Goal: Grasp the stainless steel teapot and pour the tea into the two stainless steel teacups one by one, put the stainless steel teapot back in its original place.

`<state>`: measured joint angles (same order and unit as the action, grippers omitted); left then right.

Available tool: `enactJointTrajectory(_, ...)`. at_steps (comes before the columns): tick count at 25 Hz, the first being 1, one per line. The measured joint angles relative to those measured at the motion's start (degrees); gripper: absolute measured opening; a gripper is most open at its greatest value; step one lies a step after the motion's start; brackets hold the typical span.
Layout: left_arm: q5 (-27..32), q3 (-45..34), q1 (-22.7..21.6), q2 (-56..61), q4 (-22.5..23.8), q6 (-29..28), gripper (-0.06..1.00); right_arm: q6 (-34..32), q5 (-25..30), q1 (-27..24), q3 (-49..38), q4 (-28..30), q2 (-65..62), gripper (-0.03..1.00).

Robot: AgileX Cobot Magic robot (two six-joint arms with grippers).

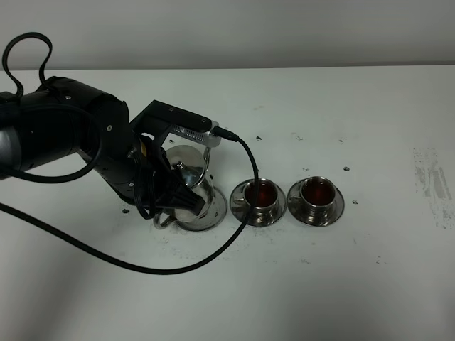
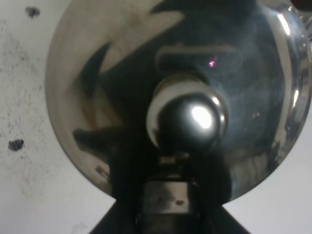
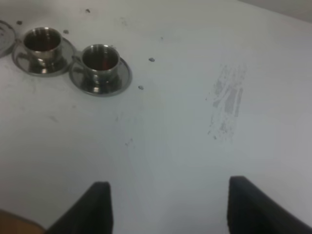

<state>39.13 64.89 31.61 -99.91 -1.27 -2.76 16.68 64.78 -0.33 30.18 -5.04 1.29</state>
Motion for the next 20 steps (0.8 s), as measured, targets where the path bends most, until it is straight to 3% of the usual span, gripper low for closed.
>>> enactJointTrajectory(20, -5.3, -0.1, 0.4, -4.6, -0.1, -0.4, 0.21, 0.0, 0.0, 0.0, 0.0, 0.0, 0.0, 0.53)
